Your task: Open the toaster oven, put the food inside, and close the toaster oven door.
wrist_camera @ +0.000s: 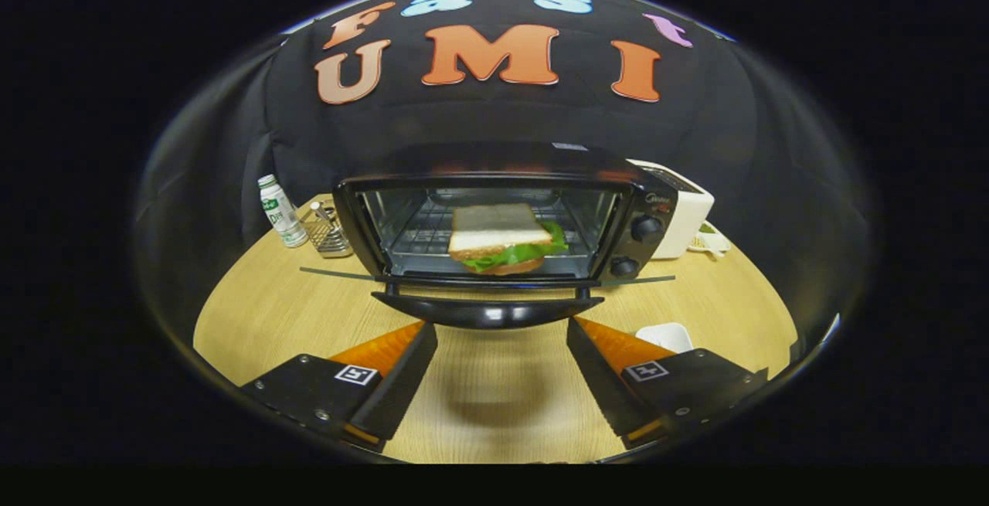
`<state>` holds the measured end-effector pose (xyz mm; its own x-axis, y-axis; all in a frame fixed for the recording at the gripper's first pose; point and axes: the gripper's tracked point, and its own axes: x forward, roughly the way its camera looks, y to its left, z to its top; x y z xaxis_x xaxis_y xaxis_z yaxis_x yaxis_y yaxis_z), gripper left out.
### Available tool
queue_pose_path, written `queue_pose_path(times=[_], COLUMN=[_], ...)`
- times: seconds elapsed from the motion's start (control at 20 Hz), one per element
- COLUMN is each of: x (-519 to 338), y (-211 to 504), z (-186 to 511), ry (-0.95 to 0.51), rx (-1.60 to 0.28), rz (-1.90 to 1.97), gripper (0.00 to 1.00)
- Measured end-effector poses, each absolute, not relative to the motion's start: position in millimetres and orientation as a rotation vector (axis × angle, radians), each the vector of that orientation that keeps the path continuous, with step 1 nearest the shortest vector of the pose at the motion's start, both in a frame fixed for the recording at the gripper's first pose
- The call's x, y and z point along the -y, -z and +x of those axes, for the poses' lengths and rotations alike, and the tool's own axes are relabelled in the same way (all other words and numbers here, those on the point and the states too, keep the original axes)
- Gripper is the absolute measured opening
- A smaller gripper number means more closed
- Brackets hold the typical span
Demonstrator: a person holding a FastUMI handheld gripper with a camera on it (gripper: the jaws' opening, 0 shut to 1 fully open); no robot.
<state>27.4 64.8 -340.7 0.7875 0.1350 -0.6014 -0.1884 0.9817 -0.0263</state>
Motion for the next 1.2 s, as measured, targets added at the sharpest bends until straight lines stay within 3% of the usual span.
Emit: queue_pose_path(times=[0.6,0.95,1.2], x=[-96.6,-89.5,-81.6], y=[301.1,286.9,231.8], z=[91.8,82.3,76.8], ry=[-0.176,-0.167,-0.17], rx=[-0.539,-0.536,-0.474], rz=[-0.028,-0.039,-0.03], gripper=[1.0,1.0,1.0])
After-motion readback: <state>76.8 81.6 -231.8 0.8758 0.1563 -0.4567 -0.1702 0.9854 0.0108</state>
